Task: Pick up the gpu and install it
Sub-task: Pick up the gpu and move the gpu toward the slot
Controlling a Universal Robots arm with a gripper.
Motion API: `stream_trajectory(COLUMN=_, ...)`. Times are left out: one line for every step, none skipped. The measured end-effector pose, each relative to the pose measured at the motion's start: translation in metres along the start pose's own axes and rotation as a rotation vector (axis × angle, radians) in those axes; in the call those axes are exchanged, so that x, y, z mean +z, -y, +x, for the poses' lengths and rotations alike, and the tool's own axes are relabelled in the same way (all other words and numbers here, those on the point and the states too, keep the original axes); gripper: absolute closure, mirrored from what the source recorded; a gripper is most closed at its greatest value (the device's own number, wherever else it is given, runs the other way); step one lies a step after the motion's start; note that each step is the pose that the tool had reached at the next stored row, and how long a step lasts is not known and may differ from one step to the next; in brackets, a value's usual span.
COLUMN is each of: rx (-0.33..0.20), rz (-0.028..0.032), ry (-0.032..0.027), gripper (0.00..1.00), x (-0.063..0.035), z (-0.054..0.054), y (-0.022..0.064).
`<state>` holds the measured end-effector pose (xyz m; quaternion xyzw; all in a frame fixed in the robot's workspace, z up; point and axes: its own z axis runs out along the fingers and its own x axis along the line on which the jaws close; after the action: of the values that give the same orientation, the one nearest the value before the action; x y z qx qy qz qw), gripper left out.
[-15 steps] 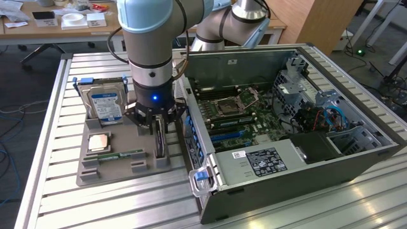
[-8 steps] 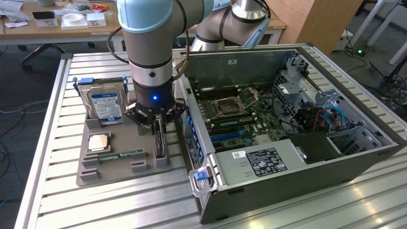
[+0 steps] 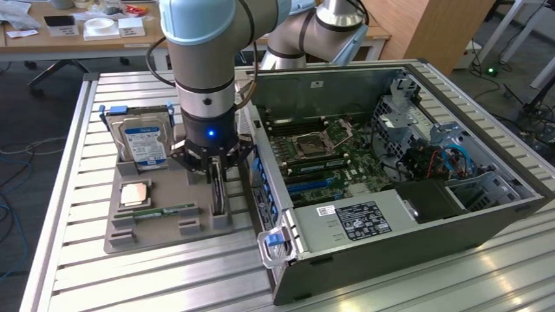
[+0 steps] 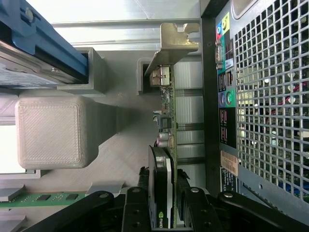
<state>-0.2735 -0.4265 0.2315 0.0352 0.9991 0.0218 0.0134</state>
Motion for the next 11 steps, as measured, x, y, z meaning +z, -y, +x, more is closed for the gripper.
stream_trajectory(rx=0.000, rz=-0.0001, ry=0.0000, gripper=0.65, x=0.0000, z=0.0001, y=0.0000)
stream_trajectory(rx=0.000, rz=0.0000, ry=0.0000, gripper=0.65, x=0.0000, z=0.0003, y=0.0000)
stream_trajectory(rx=0.000, rz=-0.0001, ry=0.0000, gripper=0.65, x=0.0000, z=0.0003, y=0.0000)
stream_trajectory(rx=0.000, rz=0.0000, ry=0.0001, gripper=0.65, x=0.0000, z=0.0003, y=0.0000)
stream_trajectory(rx=0.000, rz=-0.0001, ry=0.0001, gripper=0.65, x=0.0000, z=0.0003, y=0.0000)
stream_trajectory(rx=0.000, rz=-0.0001, ry=0.0001, gripper=0.65, x=0.0000, z=0.0003, y=0.0000)
stream_trajectory(rx=0.000, rz=0.0000, ry=0.0000, gripper=0.65, x=0.0000, z=0.0004, y=0.0000)
stream_trajectory(rx=0.000, rz=-0.0001, ry=0.0001, gripper=0.65, x=0.0000, z=0.0003, y=0.0000)
stream_trajectory(rx=0.000, rz=-0.0001, ry=0.0000, gripper=0.65, x=0.0000, z=0.0004, y=0.0000)
stream_trajectory(rx=0.000, rz=-0.0001, ry=0.0001, gripper=0.65, x=0.0000, z=0.0003, y=0.0000)
stream_trajectory(rx=0.000, rz=-0.0001, ry=0.0001, gripper=0.65, x=0.0000, z=0.0003, y=0.0000)
